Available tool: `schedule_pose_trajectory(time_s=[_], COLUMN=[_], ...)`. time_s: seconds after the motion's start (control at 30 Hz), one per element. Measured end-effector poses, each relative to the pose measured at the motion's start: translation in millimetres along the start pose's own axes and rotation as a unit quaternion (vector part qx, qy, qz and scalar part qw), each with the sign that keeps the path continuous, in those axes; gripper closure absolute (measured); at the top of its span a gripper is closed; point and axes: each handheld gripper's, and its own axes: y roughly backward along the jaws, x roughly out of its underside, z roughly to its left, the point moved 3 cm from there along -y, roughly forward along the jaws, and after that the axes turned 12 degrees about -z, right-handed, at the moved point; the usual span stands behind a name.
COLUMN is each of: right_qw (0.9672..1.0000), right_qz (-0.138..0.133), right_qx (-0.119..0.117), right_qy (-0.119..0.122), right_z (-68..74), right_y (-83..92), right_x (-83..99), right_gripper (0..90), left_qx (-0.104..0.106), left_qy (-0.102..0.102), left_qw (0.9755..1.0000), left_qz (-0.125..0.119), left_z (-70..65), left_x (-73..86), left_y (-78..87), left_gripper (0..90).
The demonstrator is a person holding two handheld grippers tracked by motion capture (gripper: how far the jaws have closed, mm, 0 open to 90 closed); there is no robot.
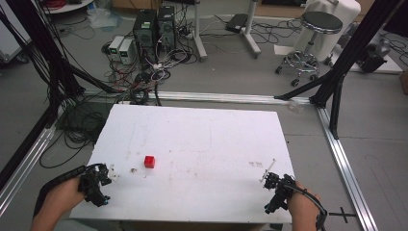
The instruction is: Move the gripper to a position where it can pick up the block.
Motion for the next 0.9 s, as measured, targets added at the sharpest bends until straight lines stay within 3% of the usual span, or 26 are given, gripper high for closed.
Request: schedule_pose_trajectory(time_s=[0.43,0.53,0.9], right_qw=[0.9999,0.9999,0.9999], right_qz=[-0.003,-0.002,-0.001], right_qx=[-0.008,-0.008,-0.009], right_qy=[0.013,0.01,0.014], right_z=[1.9,2.6,3.5], right_y=[-1.1,-1.0,-1.7], right_x=[-1.6,-2.7,-5.1], right_gripper=[6.0,6.0,6.0], left_qx=[0.002,0.014,0.035], left_qy=[-0.018,-0.025,-0.069], left_qw=[0.9998,0.9996,0.997], left_qz=[0.001,-0.001,-0.008], left_z=[2.3,4.1,23.4], left_x=[-5.4,-7.4,-26.6], left_y=[2.0,-0.7,-0.9], left_gripper=[23.1,23.1,23.1])
